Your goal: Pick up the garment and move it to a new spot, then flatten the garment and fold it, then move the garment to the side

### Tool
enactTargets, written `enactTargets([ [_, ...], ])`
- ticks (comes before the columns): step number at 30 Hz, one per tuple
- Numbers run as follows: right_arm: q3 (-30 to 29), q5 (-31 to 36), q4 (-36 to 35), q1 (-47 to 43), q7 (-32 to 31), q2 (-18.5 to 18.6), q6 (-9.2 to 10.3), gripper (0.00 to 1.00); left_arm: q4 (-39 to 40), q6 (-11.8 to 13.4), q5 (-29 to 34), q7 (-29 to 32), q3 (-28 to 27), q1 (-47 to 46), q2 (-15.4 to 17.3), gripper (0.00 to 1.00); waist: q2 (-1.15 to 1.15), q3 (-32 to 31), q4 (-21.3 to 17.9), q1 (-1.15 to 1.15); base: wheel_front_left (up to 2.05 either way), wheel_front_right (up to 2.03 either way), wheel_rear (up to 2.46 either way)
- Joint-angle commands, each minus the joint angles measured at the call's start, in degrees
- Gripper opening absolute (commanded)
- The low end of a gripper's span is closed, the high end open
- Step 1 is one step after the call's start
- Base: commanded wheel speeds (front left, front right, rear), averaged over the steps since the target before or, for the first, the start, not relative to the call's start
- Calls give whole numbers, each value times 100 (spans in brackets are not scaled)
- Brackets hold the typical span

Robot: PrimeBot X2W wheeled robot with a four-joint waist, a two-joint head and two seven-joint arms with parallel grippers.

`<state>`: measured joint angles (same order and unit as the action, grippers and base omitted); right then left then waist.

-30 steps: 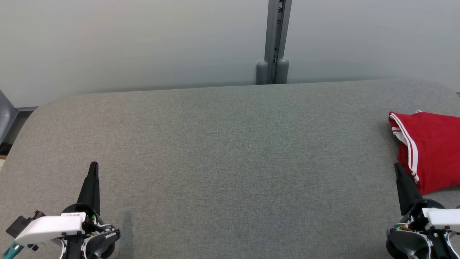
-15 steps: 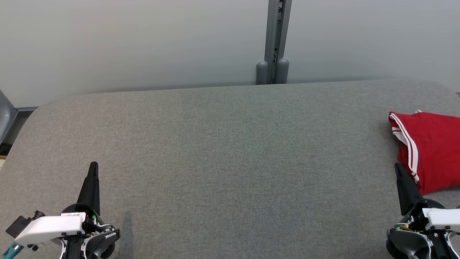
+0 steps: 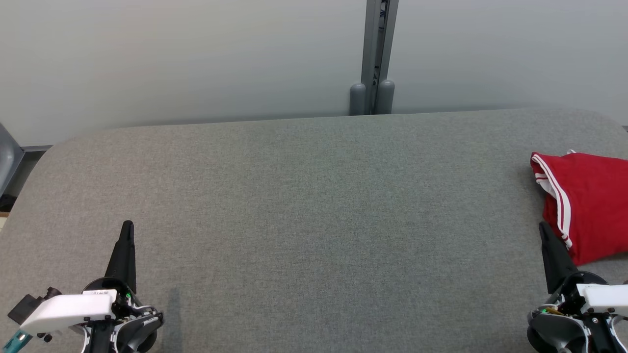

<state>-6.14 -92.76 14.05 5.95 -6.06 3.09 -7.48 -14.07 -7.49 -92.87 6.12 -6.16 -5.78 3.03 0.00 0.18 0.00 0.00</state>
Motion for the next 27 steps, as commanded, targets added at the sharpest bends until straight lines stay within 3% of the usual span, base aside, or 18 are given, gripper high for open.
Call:
enactTargets([
  [1, -17, 19, 14, 54, -45, 9, -2, 0, -7, -27, 24, 25, -22, -83, 15, 0, 0, 0, 0, 0, 0, 0, 0],
  [27, -28, 29, 14, 56, -49, 2, -2, 0, -6, -27, 45, 28, -37, -85, 3, 0, 0, 0, 0, 0, 0, 0, 0],
])
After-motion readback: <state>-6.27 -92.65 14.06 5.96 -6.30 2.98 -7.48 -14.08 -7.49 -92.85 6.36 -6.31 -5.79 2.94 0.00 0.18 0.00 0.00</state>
